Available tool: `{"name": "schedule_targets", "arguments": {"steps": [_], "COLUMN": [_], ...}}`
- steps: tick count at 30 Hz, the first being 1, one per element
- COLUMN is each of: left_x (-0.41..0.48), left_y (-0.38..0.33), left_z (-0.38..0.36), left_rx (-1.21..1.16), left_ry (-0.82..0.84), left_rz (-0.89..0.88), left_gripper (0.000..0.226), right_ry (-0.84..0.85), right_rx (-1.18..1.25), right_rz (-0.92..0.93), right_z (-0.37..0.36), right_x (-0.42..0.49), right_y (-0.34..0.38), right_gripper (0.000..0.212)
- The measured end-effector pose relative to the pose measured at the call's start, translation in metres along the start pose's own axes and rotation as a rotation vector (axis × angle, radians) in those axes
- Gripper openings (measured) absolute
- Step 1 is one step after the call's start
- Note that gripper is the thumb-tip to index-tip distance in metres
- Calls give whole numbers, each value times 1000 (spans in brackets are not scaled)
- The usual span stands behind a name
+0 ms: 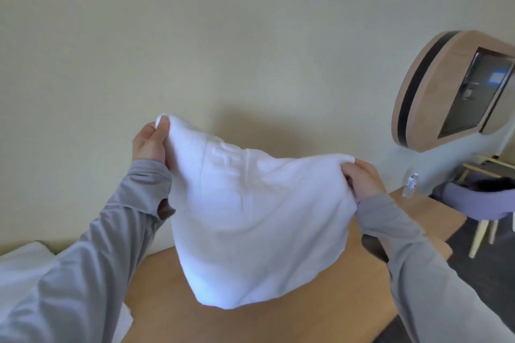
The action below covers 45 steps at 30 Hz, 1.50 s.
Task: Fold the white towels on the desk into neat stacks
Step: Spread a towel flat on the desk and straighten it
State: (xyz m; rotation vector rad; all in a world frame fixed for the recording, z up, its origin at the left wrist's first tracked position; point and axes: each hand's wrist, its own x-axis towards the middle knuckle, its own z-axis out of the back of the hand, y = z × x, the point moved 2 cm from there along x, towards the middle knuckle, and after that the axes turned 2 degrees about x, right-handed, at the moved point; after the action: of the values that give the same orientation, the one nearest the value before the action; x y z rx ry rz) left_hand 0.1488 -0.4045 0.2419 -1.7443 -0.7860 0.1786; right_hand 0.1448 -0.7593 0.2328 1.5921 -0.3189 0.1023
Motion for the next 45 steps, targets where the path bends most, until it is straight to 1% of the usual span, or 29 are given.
{"name": "schedule_targets", "arguments": {"steps": [2, 4, 7, 9, 12, 14, 15, 17, 18, 21, 23, 25, 26, 27, 28, 29, 30, 31, 32, 33, 34, 35, 37, 39, 40, 41, 42, 44, 45], "left_x": [-9, -16, -19, -16, -6, 4, 12, 30, 39, 64, 70, 66, 61, 55, 49, 42, 36, 28, 19, 11, -1, -14, -39, -61, -70, -79, -88, -102, -108], "left_y": [11, 19, 31, 41, 61, 79, 90, 117, 133, 190, 236, 285, 309, 333, 354, 370, 384, 396, 406, 415, 421, 426, 439, 450, 455, 460, 464, 470, 473], "left_z": [-23, -48, -89, -116, -153, -176, -188, -213, -225, -260, -278, -287, -287, -283, -275, -264, -250, -234, -215, -195, -175, -156, -123, -100, -94, -93, -93, -100, -106], "left_rx": [0, 9, 70, 132, 214, 251, 288, 387, 444, 661, 787, 888, 919, 921, 916, 904, 891, 887, 895, 904, 902, 897, 957, 1008, 955, 860, 755, 572, 480], "left_ry": [-10, -12, 9, 31, 58, 81, 93, 137, 165, 257, 358, 499, 572, 611, 615, 589, 536, 467, 379, 279, 175, 76, -41, -83, -119, -158, -206, -317, -370], "left_rz": [18, 32, 35, 30, 2, -11, -14, -14, -11, 43, 127, 209, 276, 363, 451, 519, 556, 577, 588, 593, 620, 669, 811, 946, 985, 1004, 1016, 1056, 1090], "left_gripper": [29, 26, 27, 30, 35, 36, 37, 38, 38, 41, 44, 38, 31, 37, 52, 62, 65, 64, 60, 57, 56, 57, 62, 66, 67, 68, 71, 78, 82], "right_ry": [11, -15, -61, -92, -145, -154, -167, -219, -250, -334, -383, -400, -369, -333, -290, -237, -184, -143, -83, -21, 77, 212, 465, 794, 924, 975, 949, 774, 664], "right_rx": [-29, -62, -109, -94, -75, -69, -55, -62, -79, -77, -82, -54, -64, -92, -118, -123, -115, -127, -141, -158, -204, -266, -312, -532, -621, -687, -757, -846, -826], "right_rz": [11, 11, 8, 0, -20, -30, -38, -59, -83, -206, -357, -546, -664, -772, -869, -952, -999, -1050, -1092, -1123, -1157, -1168, -1268, -1289, -1277, -1251, -1193, -1017, -930], "right_z": [25, 49, 82, 99, 117, 122, 123, 125, 125, 121, 114, 101, 94, 88, 84, 82, 83, 84, 85, 88, 92, 94, 104, 121, 132, 143, 151, 158, 158], "right_x": [15, 30, 50, 59, 73, 84, 90, 102, 106, 110, 105, 98, 93, 90, 89, 89, 91, 93, 98, 101, 103, 104, 113, 140, 160, 181, 206, 252, 272], "right_y": [1, -2, -12, -21, -37, -52, -61, -84, -97, -153, -202, -252, -277, -301, -324, -342, -357, -372, -381, -387, -387, -386, -376, -365, -359, -357, -358, -373, -386], "right_gripper": [54, 51, 36, 26, 19, 23, 28, 38, 40, 39, 35, 22, 13, 8, 18, 27, 31, 31, 29, 21, 9, 3, 16, 42, 53, 59, 59, 48, 40]}}
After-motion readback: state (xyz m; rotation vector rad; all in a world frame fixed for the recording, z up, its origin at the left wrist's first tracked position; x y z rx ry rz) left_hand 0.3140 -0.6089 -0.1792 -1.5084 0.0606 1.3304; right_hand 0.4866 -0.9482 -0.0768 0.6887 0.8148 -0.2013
